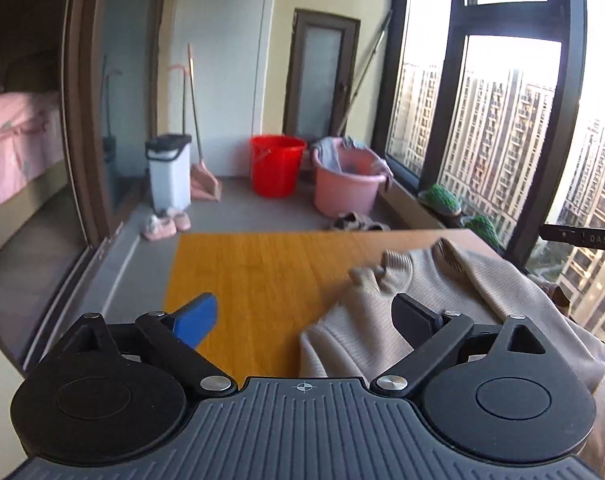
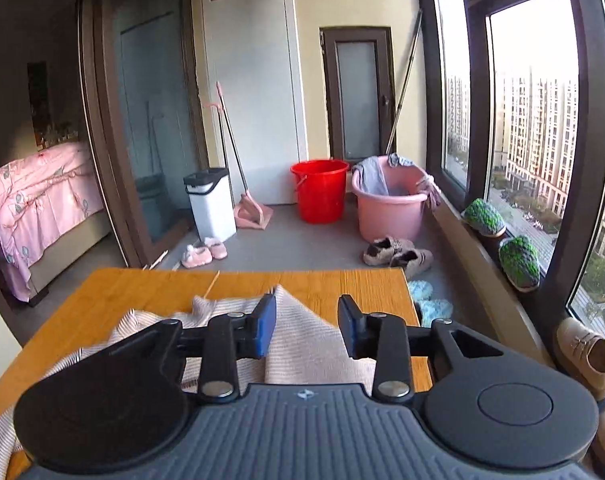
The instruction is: Fold clothes
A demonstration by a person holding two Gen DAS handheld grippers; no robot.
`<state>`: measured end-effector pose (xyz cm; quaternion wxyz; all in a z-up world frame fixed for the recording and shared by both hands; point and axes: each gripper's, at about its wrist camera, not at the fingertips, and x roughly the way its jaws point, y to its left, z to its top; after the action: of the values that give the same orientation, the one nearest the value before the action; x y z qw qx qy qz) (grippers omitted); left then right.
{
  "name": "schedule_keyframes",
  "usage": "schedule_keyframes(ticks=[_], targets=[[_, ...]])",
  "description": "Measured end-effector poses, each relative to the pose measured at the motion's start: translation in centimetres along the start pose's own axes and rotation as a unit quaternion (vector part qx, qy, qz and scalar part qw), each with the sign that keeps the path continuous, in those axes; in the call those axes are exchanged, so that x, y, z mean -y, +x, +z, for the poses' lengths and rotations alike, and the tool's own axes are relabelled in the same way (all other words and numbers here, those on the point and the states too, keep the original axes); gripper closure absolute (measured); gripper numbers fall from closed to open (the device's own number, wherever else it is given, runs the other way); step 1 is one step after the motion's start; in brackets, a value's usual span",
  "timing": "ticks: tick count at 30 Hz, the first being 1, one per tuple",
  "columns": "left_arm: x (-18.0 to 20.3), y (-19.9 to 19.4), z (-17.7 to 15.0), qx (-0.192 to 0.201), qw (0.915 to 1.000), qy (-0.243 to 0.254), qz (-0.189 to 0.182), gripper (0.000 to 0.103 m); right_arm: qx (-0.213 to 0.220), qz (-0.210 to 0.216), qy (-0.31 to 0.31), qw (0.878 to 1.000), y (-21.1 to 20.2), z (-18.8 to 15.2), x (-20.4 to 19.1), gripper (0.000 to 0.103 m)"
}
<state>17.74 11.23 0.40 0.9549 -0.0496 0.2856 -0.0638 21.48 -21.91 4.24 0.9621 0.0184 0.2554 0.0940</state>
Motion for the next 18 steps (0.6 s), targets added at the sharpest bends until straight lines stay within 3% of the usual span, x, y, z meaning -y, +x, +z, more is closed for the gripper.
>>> schedule_keyframes(ticks=[2, 4, 9, 11, 14, 18], targets=[[0.8, -0.1, -1.8, -0.033, 0.9990, -0.017, -0.024, 0.006, -0.019, -0.008, -0.021, 1.000, -0.3, -1.9, 0.3, 0.065], [2.3, -1.0, -3.1, -0.042, 0.9961, -0.027, -0.073, 0.006, -0.038, -0.017, -0.042, 0.998, -0.6, -3.8, 0.6, 0.061], [8.0, -1.4, -5.0, -0.073, 0.9770, 0.017, -0.200, 0.006, -0.101, -0.018, -0.045, 0.994, -0.6, -7.0, 2.0, 0.059], [9.5, -0.1, -6.1, -0.103, 0.9736, 0.034, -0.201, 0.006, -0.125, -0.005, -0.030, 0.992, -0.5, -7.9, 2.2, 0.057], [9.0, 1.6, -7.1, -0.131, 0.9754, 0.034, -0.174, 0.006, -0.125, 0.007, -0.007, 0.992, -1.3, -8.8, 1.6, 0.050], [6.3, 2.8, -7.2, -0.136, 0.9808, 0.028, -0.137, 0.006, -0.133, 0.037, 0.002, 0.990, -2.6, -10.0, -0.7, 0.023]])
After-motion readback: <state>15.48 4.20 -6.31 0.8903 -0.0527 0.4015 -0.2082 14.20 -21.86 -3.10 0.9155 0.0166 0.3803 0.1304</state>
